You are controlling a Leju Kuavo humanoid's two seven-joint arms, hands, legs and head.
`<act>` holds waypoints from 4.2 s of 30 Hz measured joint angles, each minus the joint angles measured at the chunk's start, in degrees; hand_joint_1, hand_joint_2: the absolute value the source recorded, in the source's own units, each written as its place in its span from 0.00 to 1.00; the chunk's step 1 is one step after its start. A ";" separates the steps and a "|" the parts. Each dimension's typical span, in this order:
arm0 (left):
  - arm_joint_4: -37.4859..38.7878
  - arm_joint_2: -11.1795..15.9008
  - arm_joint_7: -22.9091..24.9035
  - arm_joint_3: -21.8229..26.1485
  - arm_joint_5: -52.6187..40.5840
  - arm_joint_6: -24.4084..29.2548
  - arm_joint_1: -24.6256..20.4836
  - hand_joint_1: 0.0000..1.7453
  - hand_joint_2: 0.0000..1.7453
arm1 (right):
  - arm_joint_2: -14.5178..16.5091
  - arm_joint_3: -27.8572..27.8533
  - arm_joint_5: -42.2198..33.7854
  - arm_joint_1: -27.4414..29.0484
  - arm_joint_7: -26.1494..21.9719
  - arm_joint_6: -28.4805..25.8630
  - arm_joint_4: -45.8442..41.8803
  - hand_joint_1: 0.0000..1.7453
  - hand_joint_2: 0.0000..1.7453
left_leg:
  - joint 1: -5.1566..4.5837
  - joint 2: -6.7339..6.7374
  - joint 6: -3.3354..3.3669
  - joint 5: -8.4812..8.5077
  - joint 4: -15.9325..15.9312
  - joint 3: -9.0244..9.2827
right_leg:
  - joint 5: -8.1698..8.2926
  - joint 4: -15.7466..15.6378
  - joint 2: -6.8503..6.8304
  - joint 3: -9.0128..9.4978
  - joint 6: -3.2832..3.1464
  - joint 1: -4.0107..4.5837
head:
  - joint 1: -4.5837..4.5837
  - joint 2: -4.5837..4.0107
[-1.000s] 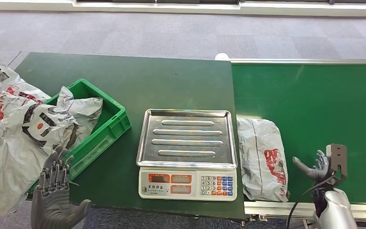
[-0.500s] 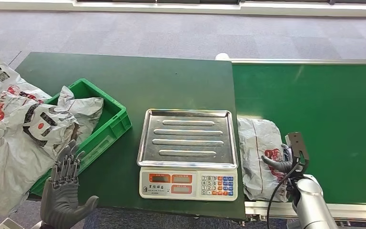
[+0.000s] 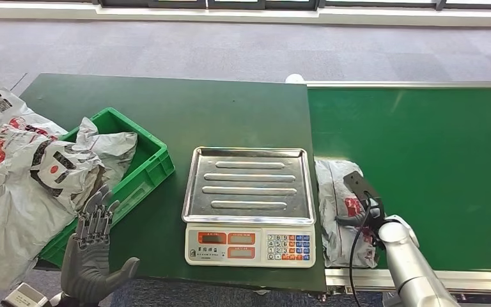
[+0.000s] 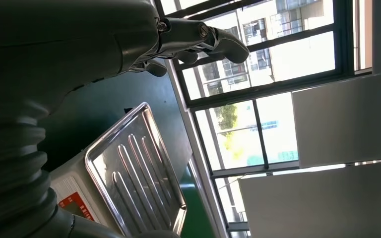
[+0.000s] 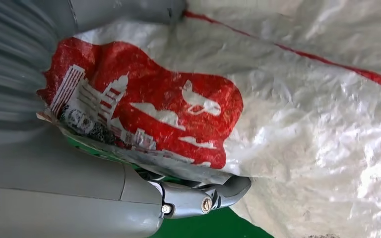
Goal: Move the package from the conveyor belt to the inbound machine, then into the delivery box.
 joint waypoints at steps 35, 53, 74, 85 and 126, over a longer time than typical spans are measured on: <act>-10.03 -7.23 2.31 4.50 -3.19 -0.67 7.34 0.00 1.00 | 6.14 -12.00 -14.94 2.95 -16.48 -21.15 -12.49 1.00 1.00 | -0.02 -0.44 -0.06 0.11 0.00 -0.65 | -0.02 0.02 -0.34 -0.55 -0.09 -0.05 | 0.00 0.00; -10.09 -8.16 1.79 4.81 -3.50 -0.26 7.34 0.00 1.00 | 7.10 -15.65 -26.25 5.84 -32.00 -31.98 -19.93 1.00 1.00 | -0.02 -0.60 -0.05 0.11 0.01 -0.71 | -0.03 0.02 -0.48 -0.59 -0.08 -0.08 | 0.00 0.00; -6.97 -5.33 -1.11 2.02 -3.06 4.73 4.83 0.00 1.00 | 8.06 3.60 -17.35 12.10 -45.51 -50.43 -52.93 1.00 1.00 | 0.02 -0.48 -0.25 0.23 -0.04 -0.73 | -0.02 0.05 -0.36 -0.65 -0.13 0.02 | 0.00 0.00; -6.33 -4.73 -1.25 1.39 -3.09 5.01 4.76 0.00 1.00 | 8.06 6.62 -18.15 12.12 -45.86 -50.62 -55.07 1.00 1.00 | 0.00 -0.49 -0.22 0.21 -0.03 -0.76 | 0.00 0.05 -0.35 -0.66 -0.11 -0.04 | 0.00 0.00; 0.76 -4.48 1.38 -0.37 -5.62 -4.19 -2.00 0.00 1.00 | 13.11 19.60 -6.36 1.58 -9.18 4.40 -38.69 0.25 1.00 | 0.02 -0.60 -0.27 0.37 -0.03 -0.91 | 0.10 0.06 -0.41 -0.78 -0.16 0.02 | 0.00 0.00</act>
